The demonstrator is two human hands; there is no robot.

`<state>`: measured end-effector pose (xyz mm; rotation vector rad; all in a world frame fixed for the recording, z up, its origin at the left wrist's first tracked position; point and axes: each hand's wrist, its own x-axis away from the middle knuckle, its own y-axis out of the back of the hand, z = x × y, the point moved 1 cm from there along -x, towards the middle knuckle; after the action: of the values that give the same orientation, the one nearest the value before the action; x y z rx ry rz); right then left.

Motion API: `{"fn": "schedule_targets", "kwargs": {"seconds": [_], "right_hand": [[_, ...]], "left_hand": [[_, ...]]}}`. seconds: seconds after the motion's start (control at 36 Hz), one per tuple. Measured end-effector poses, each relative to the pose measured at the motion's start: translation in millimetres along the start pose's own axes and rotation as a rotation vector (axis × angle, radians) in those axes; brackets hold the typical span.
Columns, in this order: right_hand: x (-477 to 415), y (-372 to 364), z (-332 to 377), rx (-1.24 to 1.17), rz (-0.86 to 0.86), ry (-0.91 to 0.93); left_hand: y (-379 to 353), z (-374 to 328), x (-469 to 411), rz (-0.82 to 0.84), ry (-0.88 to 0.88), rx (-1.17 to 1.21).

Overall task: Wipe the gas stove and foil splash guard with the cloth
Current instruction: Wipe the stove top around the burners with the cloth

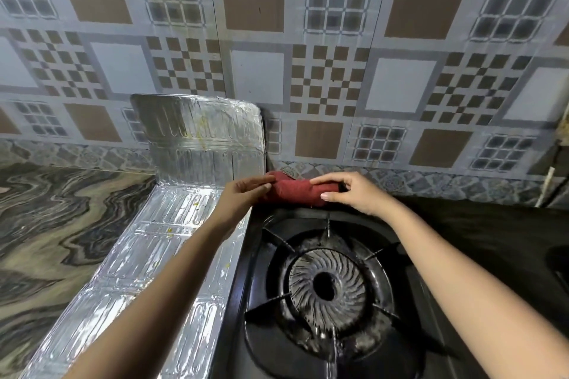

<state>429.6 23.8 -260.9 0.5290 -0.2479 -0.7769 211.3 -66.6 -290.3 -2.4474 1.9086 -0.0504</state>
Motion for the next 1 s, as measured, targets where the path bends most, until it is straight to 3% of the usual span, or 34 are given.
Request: {"fn": "schedule_targets", "kwargs": {"seconds": [0.22, 0.39, 0.47, 0.67, 0.83, 1.0], "right_hand": [[10.4, 11.6, -0.6, 0.052, -0.154, -0.009], [2.6, 9.9, 15.6, 0.206, -0.185, 0.095], [-11.9, -4.0, 25.6, 0.27, -0.075, 0.171], [-39.9, -47.4, 27.4, 0.541, 0.4, 0.156], [-49.6, -58.7, 23.0, 0.521, 0.393, 0.215], [-52.3, -61.5, 32.7, 0.371, 0.511, 0.24]], "left_hand": [[3.2, -1.3, 22.4, -0.077, 0.003, -0.021], [10.0, 12.1, 58.7, -0.168, 0.055, -0.081], [12.8, 22.8, 84.0, -0.152, 0.12, -0.081], [12.2, 37.0, 125.7, -0.018, 0.242, -0.081], [12.4, 33.7, 143.2, 0.037, 0.255, 0.026], [2.3, 33.0, 151.8, 0.042, 0.219, 0.092]]}}
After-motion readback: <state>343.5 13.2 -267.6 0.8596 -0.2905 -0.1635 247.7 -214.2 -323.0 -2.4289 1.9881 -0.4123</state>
